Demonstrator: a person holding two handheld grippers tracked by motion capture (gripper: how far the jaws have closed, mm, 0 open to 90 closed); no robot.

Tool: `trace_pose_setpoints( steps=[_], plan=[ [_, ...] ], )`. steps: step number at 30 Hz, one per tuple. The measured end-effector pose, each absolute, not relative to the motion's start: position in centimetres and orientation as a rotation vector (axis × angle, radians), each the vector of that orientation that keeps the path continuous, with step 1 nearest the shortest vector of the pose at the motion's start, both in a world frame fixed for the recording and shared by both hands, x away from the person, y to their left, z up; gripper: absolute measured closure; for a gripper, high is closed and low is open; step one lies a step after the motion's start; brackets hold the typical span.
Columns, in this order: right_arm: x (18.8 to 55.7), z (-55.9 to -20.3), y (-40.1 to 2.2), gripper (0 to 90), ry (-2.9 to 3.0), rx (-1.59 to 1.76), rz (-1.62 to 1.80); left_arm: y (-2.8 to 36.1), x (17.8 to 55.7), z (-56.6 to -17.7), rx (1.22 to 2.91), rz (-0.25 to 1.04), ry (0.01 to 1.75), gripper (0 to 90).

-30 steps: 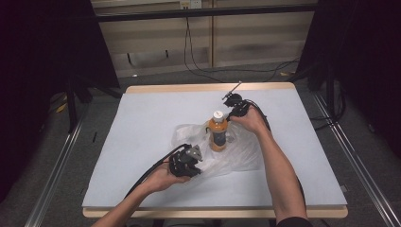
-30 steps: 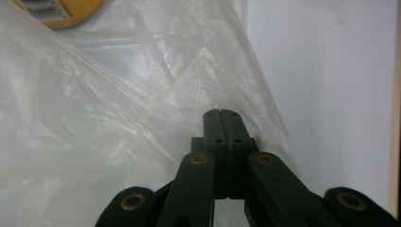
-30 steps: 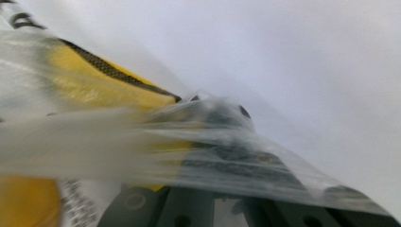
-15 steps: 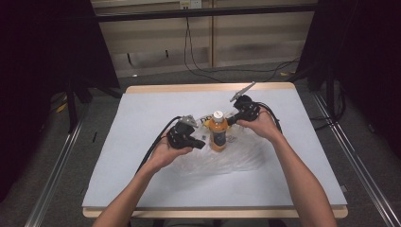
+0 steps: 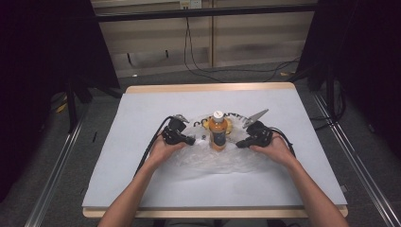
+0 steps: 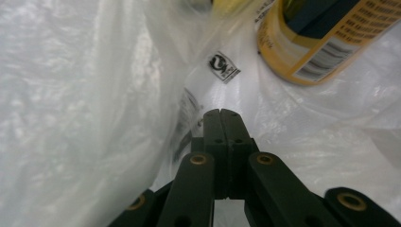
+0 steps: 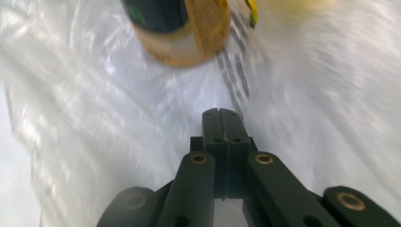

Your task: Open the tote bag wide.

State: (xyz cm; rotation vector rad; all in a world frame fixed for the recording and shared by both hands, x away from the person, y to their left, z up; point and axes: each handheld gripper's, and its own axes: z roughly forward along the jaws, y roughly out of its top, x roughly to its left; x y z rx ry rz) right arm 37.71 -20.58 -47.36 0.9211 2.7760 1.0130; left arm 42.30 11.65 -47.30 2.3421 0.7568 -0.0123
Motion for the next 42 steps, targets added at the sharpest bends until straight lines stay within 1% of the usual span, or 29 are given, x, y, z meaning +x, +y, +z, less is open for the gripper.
trace_pose_setpoints(
  steps=[1, 4, 8, 15, 19, 22, 25, 27, 30, 31, 32, 34, 35, 36, 37, 38, 39, 40, 42],
  plan=[
    [37.4, -47.3, -21.1, 90.0, 2.777, 0.931, 1.015, 12.0, 42.5, -47.1, 2.388, -0.003, 0.714, 90.0],
    [36.6, -47.3, -22.6, 90.0, 2.760, 0.956, 1.014, 12.6, 42.1, -47.4, 2.328, -0.010, 0.770, 90.0],
    [35.3, -47.3, -23.8, 90.0, 2.730, 0.956, 0.996, 12.9, 41.8, -47.4, 2.322, -0.001, 0.767, 90.0],
    [35.3, -47.4, -22.4, 90.0, 2.712, 0.952, 1.013, 11.4, 40.4, -46.9, 2.357, 0.007, 0.659, 90.0],
    [35.6, -47.5, -21.6, 90.0, 2.681, 0.970, 1.008, 11.1, 40.0, -46.6, 2.336, 0.006, 0.630, 90.0],
    [35.6, -47.5, -21.4, 90.0, 2.640, 0.991, 1.013, 11.2, 39.6, -46.2, 2.285, 0.015, 0.605, 90.0],
    [35.5, -47.2, -21.5, 90.0, 2.602, 1.011, 1.084, 11.5, 39.2, -45.7, 2.244, -0.005, 0.581, 90.0],
    [35.0, -46.2, -22.1, 90.0, 2.527, 1.021, 1.230, 12.0, 38.7, -45.0, 2.173, -0.010, 0.582, 90.0],
    [34.2, -45.2, -22.9, 90.0, 2.424, 1.047, 1.362, 13.4, 37.7, -44.0, 2.097, 0.059, 0.557, 89.9],
    [33.8, -45.0, -23.1, 89.9, 2.388, 1.043, 1.371, 13.8, 37.4, -43.7, 2.077, 0.074, 0.563, 87.1],
    [33.4, -44.7, -23.3, 85.5, 2.361, 1.049, 1.378, 14.1, 37.2, -43.5, 2.055, 0.076, 0.553, 85.7],
    [32.7, -44.4, -23.8, 71.1, 2.315, 1.068, 1.436, 14.8, 36.6, -43.2, 2.012, 0.097, 0.539, 76.7],
    [32.7, -44.4, -23.8, 71.1, 2.315, 1.068, 1.436, 14.8, 36.6, -43.2, 2.012, 0.097, 0.539, 71.0],
    [32.2, -44.1, -24.0, 58.6, 2.286, 1.060, 1.428, 14.9, 36.4, -43.1, 1.990, 0.097, 0.546, 71.0],
    [31.7, -43.9, -24.2, 48.4, 2.248, 1.055, 1.456, 15.3, 35.8, -42.8, 1.978, 0.135, 0.547, 63.0],
    [31.4, -43.8, -24.3, 43.2, 2.217, 1.059, 1.482, 15.4, 35.5, -42.7, 1.963, 0.153, 0.544, 58.5],
    [31.0, -43.7, -24.4, 34.9, 2.186, 1.045, 1.492, 15.6, 35.1, -42.6, 1.955, 0.176, 0.551, 52.5],
    [30.7, -43.6, -24.4, 25.8, 2.145, 1.044, 1.485, 15.7, 34.8, -42.5, 1.950, 0.193, 0.560, 44.6],
    [30.2, -43.3, -24.8, 18.7, 2.083, 1.040, 1.516, 15.9, 34.5, -42.5, 1.938, 0.204, 0.565, 35.4]
  ],
)
